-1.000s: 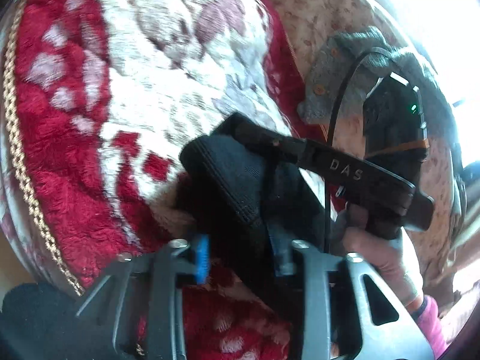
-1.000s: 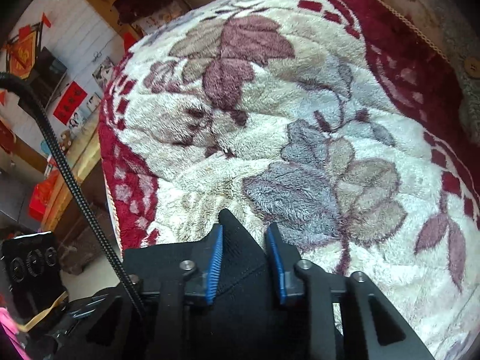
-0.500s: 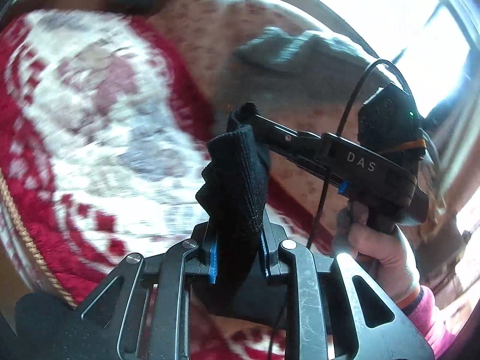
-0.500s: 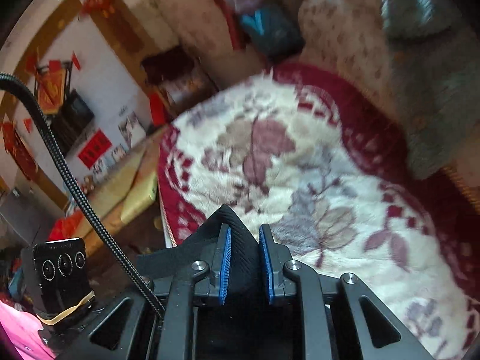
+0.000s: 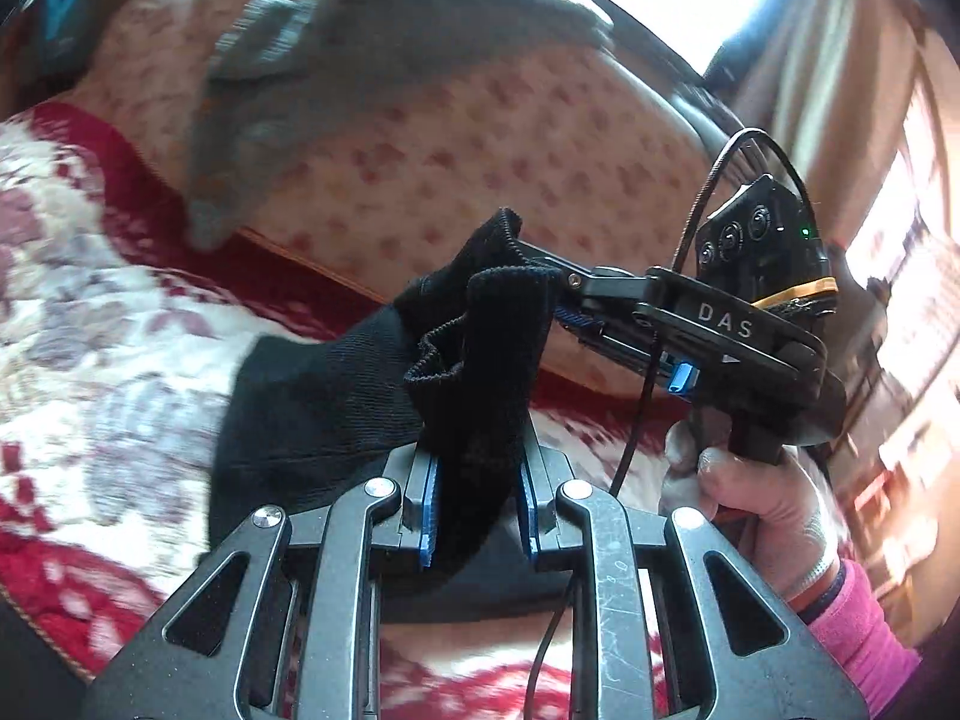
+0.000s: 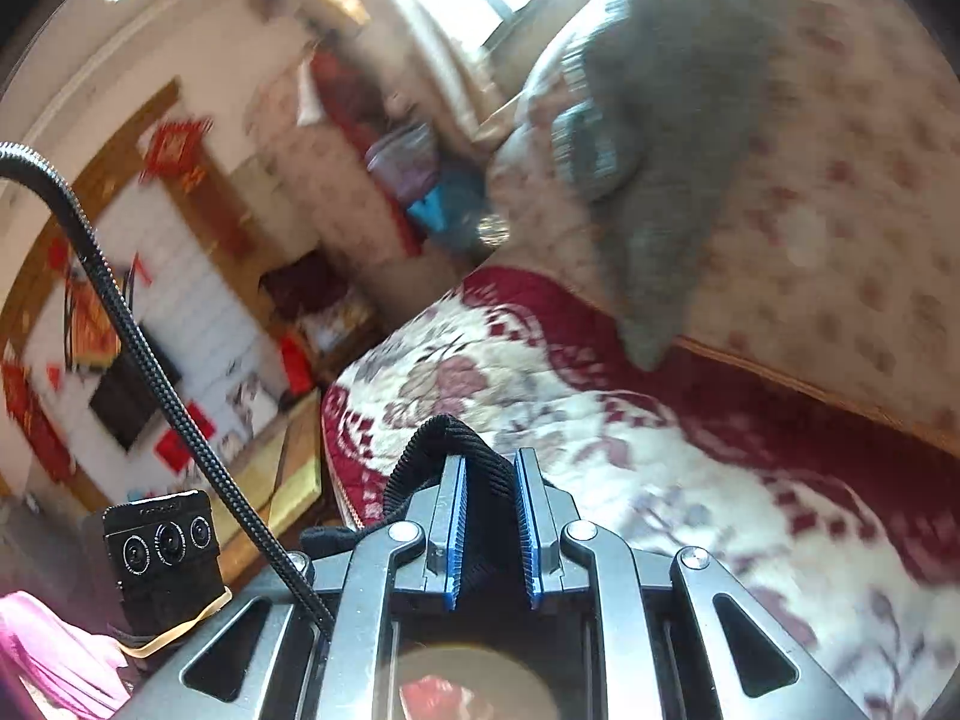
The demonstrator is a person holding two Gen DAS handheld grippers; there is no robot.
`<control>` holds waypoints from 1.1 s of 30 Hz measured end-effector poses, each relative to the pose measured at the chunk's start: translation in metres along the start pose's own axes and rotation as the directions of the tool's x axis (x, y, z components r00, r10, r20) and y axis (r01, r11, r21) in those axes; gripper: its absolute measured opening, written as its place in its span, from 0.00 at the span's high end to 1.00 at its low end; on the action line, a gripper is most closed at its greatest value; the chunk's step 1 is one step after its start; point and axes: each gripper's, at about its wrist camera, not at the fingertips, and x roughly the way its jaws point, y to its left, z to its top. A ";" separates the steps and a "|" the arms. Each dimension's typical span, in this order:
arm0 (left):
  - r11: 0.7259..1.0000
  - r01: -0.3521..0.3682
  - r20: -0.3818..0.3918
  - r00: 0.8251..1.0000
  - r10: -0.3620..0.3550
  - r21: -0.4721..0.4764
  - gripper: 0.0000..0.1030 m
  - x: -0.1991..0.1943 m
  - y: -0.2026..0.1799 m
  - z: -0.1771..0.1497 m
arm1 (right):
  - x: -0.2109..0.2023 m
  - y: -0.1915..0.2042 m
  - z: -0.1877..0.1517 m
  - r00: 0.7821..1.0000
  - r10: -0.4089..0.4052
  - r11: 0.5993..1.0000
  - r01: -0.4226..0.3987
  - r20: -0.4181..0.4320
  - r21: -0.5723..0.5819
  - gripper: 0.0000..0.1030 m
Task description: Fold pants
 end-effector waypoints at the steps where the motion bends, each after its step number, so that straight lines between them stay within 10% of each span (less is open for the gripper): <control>1: 1.000 0.012 -0.018 1.000 -0.012 0.020 0.81 0.006 -0.010 -0.004 | -0.016 -0.010 -0.008 1.000 -0.016 1.000 0.016 0.016 0.024 0.86; 17: 0.985 -0.013 -0.278 0.959 0.060 0.170 0.74 0.115 -0.092 -0.077 | -0.115 -0.139 -0.116 0.976 -0.217 0.919 0.194 0.029 0.343 0.86; 24: 0.973 0.015 -0.221 0.975 0.036 0.229 0.66 0.078 -0.091 -0.065 | -0.126 -0.165 -0.142 0.954 -0.300 0.847 0.259 0.015 0.465 0.74; 27: 0.974 -0.031 -0.152 0.986 0.066 0.223 0.49 0.057 -0.072 -0.050 | -0.133 -0.166 -0.143 0.949 -0.315 0.830 0.273 0.004 0.486 0.70; 33: 0.967 -0.168 -0.060 0.981 0.182 0.193 0.47 0.037 -0.022 -0.021 | -0.157 -0.154 -0.143 0.927 -0.373 0.814 0.310 0.032 0.492 0.65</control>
